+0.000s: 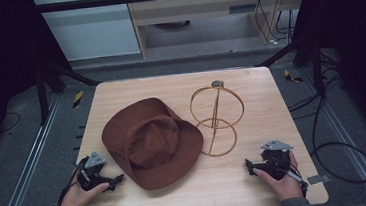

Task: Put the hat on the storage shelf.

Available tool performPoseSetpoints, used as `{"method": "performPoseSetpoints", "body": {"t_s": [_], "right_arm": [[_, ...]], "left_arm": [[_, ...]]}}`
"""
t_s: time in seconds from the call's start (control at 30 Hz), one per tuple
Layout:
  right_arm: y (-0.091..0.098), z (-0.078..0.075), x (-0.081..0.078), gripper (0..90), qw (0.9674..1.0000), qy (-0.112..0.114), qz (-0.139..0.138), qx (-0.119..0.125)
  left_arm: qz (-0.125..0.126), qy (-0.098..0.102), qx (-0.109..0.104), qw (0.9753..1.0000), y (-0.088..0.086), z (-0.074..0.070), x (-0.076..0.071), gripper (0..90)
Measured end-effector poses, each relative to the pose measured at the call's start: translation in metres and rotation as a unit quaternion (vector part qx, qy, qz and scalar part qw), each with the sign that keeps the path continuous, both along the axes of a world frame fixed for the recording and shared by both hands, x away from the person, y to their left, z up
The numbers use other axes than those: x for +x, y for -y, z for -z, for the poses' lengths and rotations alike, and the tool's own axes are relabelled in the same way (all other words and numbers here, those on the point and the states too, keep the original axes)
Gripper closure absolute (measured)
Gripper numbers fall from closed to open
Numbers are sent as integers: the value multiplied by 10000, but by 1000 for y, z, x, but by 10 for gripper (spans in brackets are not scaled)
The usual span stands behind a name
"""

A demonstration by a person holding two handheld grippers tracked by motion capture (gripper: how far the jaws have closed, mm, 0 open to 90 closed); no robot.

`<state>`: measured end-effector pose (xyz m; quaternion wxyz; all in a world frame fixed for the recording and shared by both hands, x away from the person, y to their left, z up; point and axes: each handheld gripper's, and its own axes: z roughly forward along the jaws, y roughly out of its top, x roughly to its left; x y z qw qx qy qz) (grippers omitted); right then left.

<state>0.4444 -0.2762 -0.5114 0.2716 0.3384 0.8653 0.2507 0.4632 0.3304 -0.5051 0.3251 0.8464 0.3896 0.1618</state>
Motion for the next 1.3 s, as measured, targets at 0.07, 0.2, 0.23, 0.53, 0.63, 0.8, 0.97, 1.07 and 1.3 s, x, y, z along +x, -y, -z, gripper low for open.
{"method": "performPoseSetpoints", "body": {"t_s": [0.07,0.2,0.23,0.53,0.63,0.8,0.97,1.07,1.3], "right_arm": [[0,0,0,5,10000,1,1,-1],[0,0,0,5,10000,1,0,0],[0,0,0,5,10000,1,-2,-1],[0,0,0,5,10000,0,-1,0],[0,0,0,5,10000,1,-2,-2],[0,0,0,5,10000,0,0,-1],[0,0,0,5,10000,1,0,0],[0,0,0,5,10000,-1,-1,0],[1,0,0,7,10000,2,-18,14]], "left_arm": [[-6,-3,1,10000,0,0,0,0],[-16,1,-4,10000,0,0,0,0],[-8,0,9,10000,0,0,0,0],[116,-129,148,9997,5,-5,-4,7],[224,8,90,9997,7,-11,-10,40],[442,283,-397,9978,1,-29,-17,54],[405,562,-834,9941,-12,-54,-22,53],[526,487,-736,9947,-8,-64,-22,54],[499,403,-254,9976,16,-84,-8,61]]}}
